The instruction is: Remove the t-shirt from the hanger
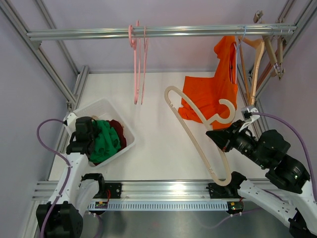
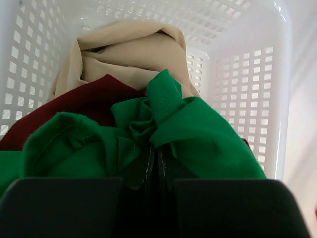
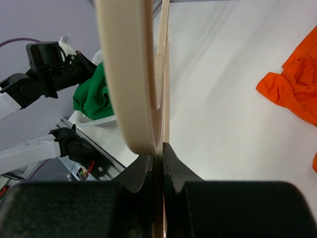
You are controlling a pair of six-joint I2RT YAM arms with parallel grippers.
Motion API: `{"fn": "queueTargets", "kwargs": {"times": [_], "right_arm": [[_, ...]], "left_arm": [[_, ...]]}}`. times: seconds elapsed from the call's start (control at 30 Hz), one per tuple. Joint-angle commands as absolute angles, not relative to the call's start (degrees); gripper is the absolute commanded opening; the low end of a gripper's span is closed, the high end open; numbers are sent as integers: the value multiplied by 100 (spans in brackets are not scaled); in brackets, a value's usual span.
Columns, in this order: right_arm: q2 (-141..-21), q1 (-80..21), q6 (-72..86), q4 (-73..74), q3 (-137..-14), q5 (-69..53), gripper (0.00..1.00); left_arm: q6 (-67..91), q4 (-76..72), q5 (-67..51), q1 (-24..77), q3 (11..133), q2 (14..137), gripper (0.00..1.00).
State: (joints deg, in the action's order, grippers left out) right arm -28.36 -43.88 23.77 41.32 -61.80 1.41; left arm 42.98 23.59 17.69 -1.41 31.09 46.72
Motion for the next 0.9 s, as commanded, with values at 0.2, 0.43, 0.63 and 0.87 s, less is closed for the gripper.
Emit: {"fn": "queueTargets", "kwargs": {"times": [0.2,0.43,0.63,0.87], "right_arm": [[-3813,-4403,2303,3261,-6082,1052,0],[-4902,-4403,1846,3235,-6818,1942,0],[-5886,-4395,1293,3076,-7944,2171,0],[-7267,-4351,590,3295,-9464,2496,0]], "left_arm": [[4983,1311,1398,-404,2136,5221,32],[5080,1616,1415,-404,2109,3914,80],[4650,2275,1275,-404,3143,2997,99],[3764,2549,1484,-194,4059,2865,99]]}}
